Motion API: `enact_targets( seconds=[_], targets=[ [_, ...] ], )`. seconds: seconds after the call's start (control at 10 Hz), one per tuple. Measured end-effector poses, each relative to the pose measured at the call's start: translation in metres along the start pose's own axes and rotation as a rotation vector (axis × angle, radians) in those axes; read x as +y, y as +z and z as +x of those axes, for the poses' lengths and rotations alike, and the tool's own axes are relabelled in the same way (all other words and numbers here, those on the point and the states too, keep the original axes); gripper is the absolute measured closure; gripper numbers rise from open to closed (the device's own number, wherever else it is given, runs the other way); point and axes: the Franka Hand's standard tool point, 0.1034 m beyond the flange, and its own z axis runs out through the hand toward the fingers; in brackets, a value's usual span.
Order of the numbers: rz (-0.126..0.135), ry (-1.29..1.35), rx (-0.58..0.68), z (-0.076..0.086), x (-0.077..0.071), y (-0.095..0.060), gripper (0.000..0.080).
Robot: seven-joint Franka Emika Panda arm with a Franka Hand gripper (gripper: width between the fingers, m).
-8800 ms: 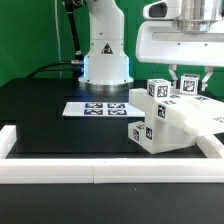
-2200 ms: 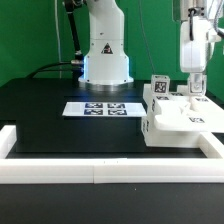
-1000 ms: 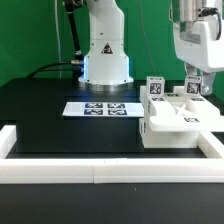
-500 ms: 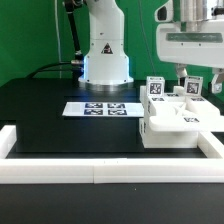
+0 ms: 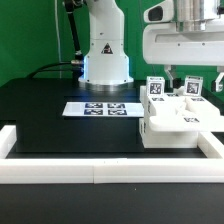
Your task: Assemble chair
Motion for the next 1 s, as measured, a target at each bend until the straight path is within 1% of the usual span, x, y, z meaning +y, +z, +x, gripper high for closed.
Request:
enact_targets(
  seconds=[0.3,0.4,0.5,0.6,0.7,0.8,1.0],
  targets=[
    [-0.049,-0.246,0.030,0.0014,0.0010,-0.0005,0.0151],
    [-0.053,-0.316,0.032,0.0021,0.0012,-0.0010,0.0151],
    [-0.052,-0.338,0.032,0.0032,0.0017,-0.0013,0.0151],
    [-0.053,-0.331,0.032,0.0029,0.0017,-0.0010,0.0240],
    [-0.053,-0.331,0.032,0.0030,0.0018,-0.0010,0.0422],
    [-0.053,-0.331,0.032,0.0030,0.0019,-0.0009,0.0530],
    [-0.052,-0.300,0.033,0.0029,0.0019,-0.0008,0.0530]
  ],
)
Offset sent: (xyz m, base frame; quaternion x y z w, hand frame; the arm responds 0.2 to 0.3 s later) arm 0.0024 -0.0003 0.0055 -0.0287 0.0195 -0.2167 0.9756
